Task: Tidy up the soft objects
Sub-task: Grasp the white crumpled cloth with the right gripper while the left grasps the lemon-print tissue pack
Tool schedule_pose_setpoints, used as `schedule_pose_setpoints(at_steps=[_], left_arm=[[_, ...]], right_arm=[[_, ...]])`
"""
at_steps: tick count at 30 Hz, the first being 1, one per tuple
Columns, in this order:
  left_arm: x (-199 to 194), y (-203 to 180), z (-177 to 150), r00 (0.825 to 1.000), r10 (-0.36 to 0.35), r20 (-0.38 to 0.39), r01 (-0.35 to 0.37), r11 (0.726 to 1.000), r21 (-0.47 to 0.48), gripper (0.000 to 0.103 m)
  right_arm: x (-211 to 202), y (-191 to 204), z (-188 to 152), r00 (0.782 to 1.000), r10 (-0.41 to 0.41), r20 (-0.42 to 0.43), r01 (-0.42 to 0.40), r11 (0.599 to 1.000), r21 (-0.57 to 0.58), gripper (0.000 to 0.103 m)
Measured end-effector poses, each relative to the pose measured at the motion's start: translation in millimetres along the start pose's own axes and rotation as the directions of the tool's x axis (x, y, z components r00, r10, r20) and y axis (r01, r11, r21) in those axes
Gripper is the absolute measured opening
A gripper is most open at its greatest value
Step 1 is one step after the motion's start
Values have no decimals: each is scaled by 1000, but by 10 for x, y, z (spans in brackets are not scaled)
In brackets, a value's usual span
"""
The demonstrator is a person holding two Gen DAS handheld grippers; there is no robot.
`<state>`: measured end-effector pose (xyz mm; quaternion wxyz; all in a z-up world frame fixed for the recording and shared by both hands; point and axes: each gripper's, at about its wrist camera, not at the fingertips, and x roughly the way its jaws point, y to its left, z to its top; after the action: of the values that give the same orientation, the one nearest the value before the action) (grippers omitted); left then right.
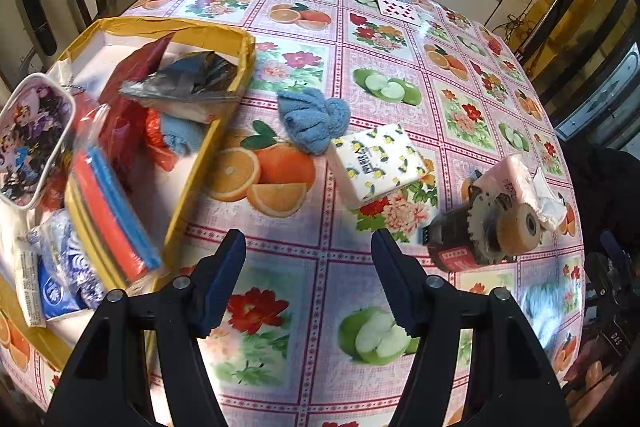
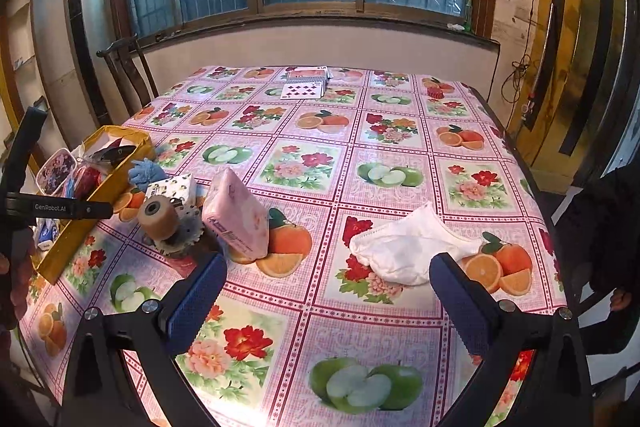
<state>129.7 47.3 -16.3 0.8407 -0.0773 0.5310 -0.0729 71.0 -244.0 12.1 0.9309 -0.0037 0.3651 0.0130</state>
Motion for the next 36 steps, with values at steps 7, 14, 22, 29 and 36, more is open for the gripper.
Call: schedule_pose_setpoints(at_steps=[7, 14, 22, 29, 36], left_arm=[[300, -174, 266, 996, -71, -62, 65, 994, -92, 64], [569, -270, 420, 987, -139, -74, 124, 975, -182, 74], [791, -440, 500, 984, -138, -116, 112, 973, -204, 74], [822, -446, 567, 981, -162, -108, 132, 962, -240, 74], [867, -474, 617, 978, -185, -97, 155, 952, -263, 80]], right_arm=[[279, -199, 261, 978, 197, -66, -191, 978, 81, 102], [460, -314, 320, 981, 152, -121, -148, 988, 38, 102], [680, -614, 341, 975, 118, -189, -115, 993, 28, 103], [730, -764, 360, 973, 148, -178, -136, 988, 78, 103], [809, -758, 406, 973, 142, -180, -134, 989, 57, 103]])
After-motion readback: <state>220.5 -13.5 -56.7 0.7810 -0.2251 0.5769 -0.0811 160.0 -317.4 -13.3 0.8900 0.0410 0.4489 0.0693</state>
